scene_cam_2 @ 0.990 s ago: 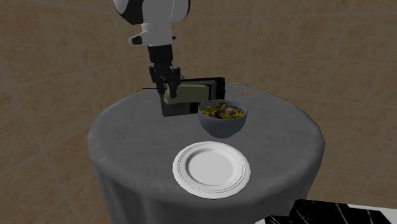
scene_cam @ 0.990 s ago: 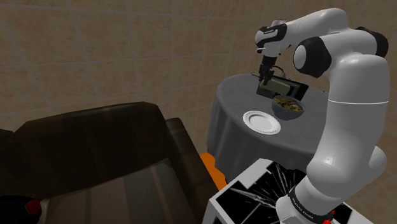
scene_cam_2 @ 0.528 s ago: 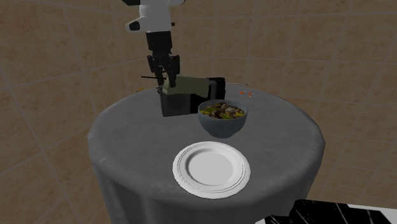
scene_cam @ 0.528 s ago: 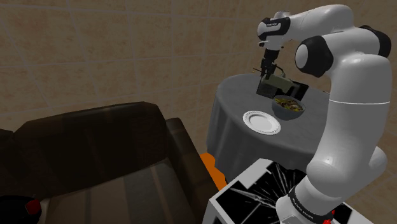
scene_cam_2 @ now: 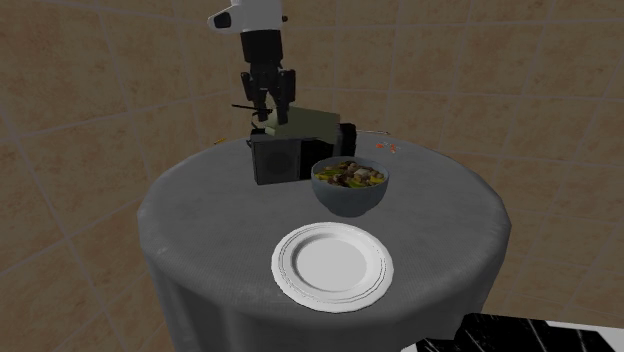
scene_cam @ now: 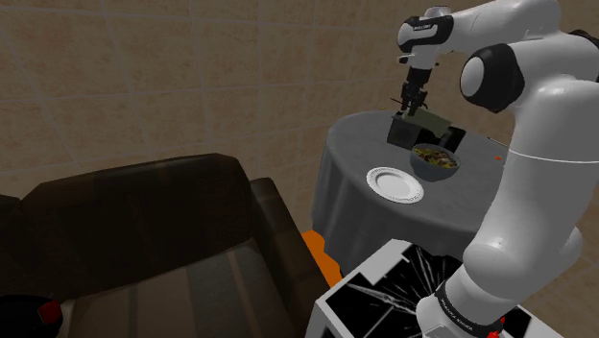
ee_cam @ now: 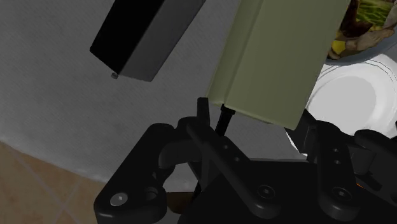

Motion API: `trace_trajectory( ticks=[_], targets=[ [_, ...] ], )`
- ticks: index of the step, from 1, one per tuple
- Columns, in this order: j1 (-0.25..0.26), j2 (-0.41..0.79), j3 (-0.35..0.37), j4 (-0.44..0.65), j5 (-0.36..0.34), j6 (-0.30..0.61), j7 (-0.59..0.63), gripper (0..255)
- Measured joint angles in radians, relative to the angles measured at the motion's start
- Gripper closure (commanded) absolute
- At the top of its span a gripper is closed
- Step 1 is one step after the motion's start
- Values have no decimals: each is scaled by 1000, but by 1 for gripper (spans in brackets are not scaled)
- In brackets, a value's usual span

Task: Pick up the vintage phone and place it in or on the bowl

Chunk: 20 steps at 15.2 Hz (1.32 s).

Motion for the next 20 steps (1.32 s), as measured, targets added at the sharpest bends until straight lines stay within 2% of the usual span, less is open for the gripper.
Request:
trace_trajectory(
  ticks=[5,11,20],
  targets=[
    [39,-205,-28,-243,-101,63,7,255],
    [34,-423,-45,-469,-221,106,16,255],
    [30,-427,-50,-583,-228,215,18,255]
  ],
)
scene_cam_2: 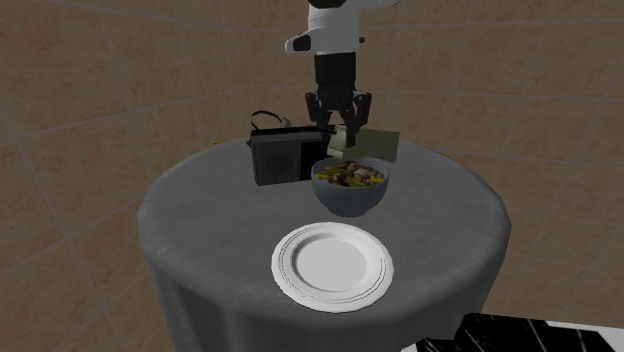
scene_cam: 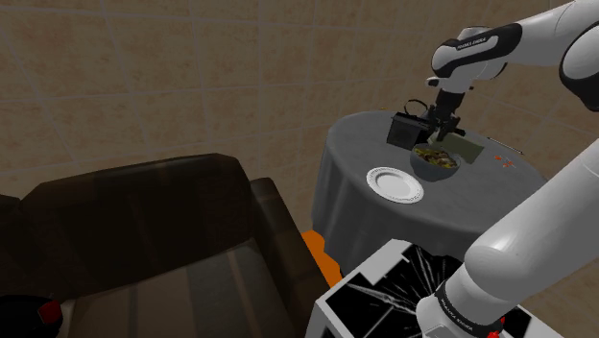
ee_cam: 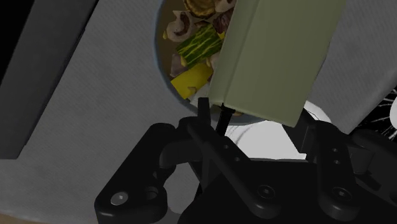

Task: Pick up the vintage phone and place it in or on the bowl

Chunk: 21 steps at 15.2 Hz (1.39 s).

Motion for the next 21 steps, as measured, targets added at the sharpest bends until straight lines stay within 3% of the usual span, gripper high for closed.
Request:
trace_trajectory(
  ticks=[6,12,13,19,21],
  targets=[
    [-3,27,-7,-57,12,80,-8,255],
    [-3,29,-7,-59,14,87,-9,255],
    [-3,29,-7,-59,14,87,-9,0],
    [-3,30,-7,-61,13,88,-9,0],
    [-1,19,-4,-28,9,46,-6,0]
  ],
)
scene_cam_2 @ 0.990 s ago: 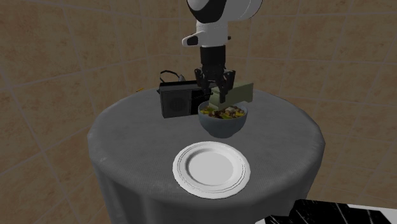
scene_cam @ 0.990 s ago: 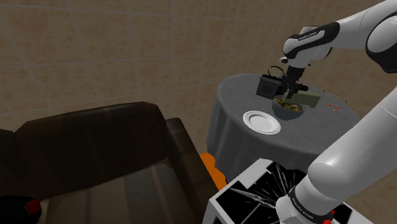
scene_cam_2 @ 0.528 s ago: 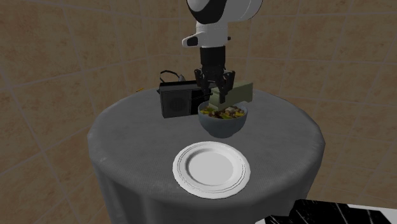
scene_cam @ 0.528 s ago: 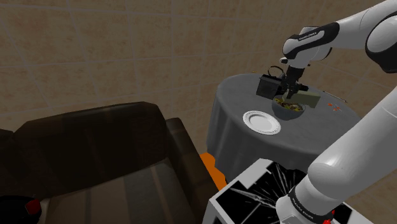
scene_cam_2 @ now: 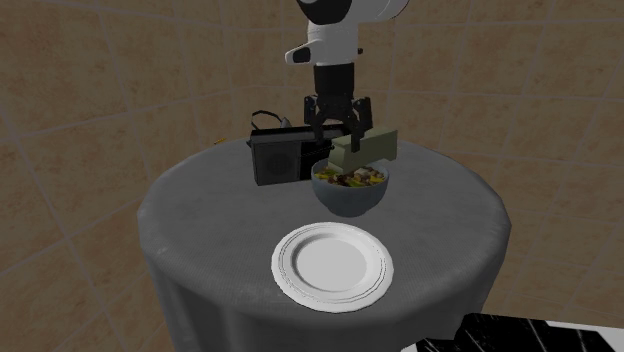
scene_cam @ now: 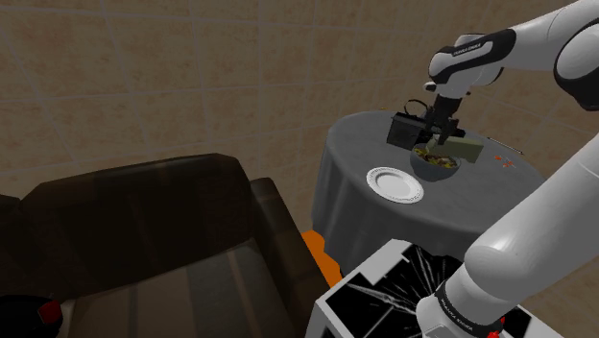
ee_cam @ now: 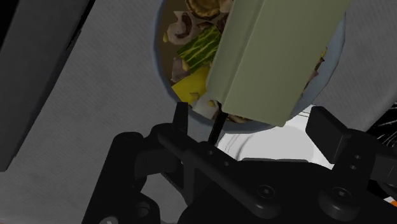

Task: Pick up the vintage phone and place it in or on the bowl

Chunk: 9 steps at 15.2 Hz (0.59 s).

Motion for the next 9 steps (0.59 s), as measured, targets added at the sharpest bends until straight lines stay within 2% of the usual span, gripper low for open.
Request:
trace_trajectory(
  ticks=[3,9],
  targets=[
    [3,-9,5,63,-2,-71,2,0],
    [4,-16,7,70,-5,-85,6,0]
  ],
)
